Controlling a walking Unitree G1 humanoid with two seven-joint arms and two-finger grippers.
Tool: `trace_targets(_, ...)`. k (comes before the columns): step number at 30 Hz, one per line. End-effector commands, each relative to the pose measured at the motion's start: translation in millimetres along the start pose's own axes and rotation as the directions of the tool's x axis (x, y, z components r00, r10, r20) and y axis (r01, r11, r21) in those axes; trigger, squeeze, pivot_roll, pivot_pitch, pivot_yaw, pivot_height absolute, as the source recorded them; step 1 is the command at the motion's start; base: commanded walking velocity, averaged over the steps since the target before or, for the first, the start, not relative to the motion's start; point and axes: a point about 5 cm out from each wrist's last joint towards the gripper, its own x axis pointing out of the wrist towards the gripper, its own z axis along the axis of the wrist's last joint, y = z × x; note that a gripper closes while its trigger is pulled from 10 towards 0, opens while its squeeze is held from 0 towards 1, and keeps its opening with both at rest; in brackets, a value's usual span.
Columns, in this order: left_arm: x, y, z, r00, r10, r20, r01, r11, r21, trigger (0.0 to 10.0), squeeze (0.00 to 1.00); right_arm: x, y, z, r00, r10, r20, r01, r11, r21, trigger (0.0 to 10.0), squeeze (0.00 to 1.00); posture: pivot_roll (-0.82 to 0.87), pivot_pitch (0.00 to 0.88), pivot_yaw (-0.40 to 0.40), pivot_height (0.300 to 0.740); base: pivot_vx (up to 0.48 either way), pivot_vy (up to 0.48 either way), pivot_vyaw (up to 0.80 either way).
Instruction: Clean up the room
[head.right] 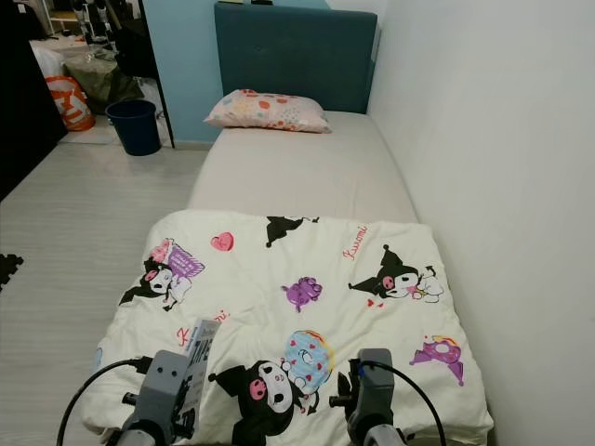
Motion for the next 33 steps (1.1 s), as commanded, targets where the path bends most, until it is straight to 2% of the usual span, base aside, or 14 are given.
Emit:
trace_targets(1, -1.4, -1.4, -1, 1.000, -0.006, 0.000, 0.006, 1.000, 0.007, 10.0, 0.00, -3.4, -1.5, -4, 1.000, -0.006, -0.003, 0.006, 1.000, 0.011, 10.0, 0.00, 0.04, 0.117, -0.043, 0.728, 0.000, 0.000, 0.00)
trace_targets(2, -1.2, -1.3, -1, 1.000, -0.006, 0.000, 0.006, 1.000, 0.007, 10.0, 0.00, -3.5, -0.7, -4, 1.000, 0.003, -0.005, -0.003, 1.000, -0.005, 10.0, 0.00, 0.04, 0.117, -0.043, 0.728, 0.000, 0.000, 0.00)
trace_targets(3, -1.0, -1.3, -2, 1.000, -0.006, -0.001, 0.006, 1.000, 0.008, 10.0, 0.00, -3.6, 1.1, -5, 1.000, 0.015, -0.013, -0.015, 0.998, -0.056, 10.0, 0.00, 0.04, 0.117, -0.043, 0.728, 0.000, 0.000, 0.00)
trace_targets(6, -1.0, -1.2, -2, 1.000, -0.006, -0.001, 0.006, 1.000, 0.008, 10.0, 0.00, -3.6, 1.7, -5, 1.000, 0.014, -0.017, -0.015, 0.998, -0.067, 10.0, 0.00, 0.04, 0.117, -0.043, 0.728, 0.000, 0.000, 0.00)
trace_targets(14, -0.1, -0.3, -3, 0.999, 0.028, -0.015, -0.029, 0.999, -0.033, 10.0, 0.00, -2.1, -2.3, -7, 0.998, -0.034, -0.050, 0.030, 0.997, -0.067, 10.0, 0.00, 0.03, 0.128, -0.047, 0.728, 0.000, 0.000, 0.00)
trace_targets(24, 0.9, -0.2, -2, 1.000, 0.018, -0.010, -0.019, 1.000, -0.015, 10.0, 0.00, -3.8, -9.2, -9, 0.995, -0.081, -0.064, 0.077, 0.995, -0.063, 10.0, 0.00, 0.03, 0.125, -0.046, 0.728, 0.000, 0.000, 0.00)
trace_targets(31, 0.4, 0.2, -3, 1.000, 0.018, -0.011, -0.019, 1.000, -0.013, 10.0, 0.00, -3.5, -8.6, -8, 0.995, -0.078, -0.060, 0.075, 0.996, -0.042, 10.0, 0.00, 0.03, 0.120, -0.046, 0.728, 0.000, 0.000, 0.00)
trace_targets(33, 0.4, 0.1, -3, 1.000, 0.019, -0.012, -0.019, 1.000, -0.012, 10.0, 0.00, -3.1, -7.6, -8, 0.996, -0.072, -0.061, 0.068, 0.996, -0.058, 10.0, 0.00, 0.03, 0.117, -0.047, 0.728, 0.000, 0.000, 0.00)
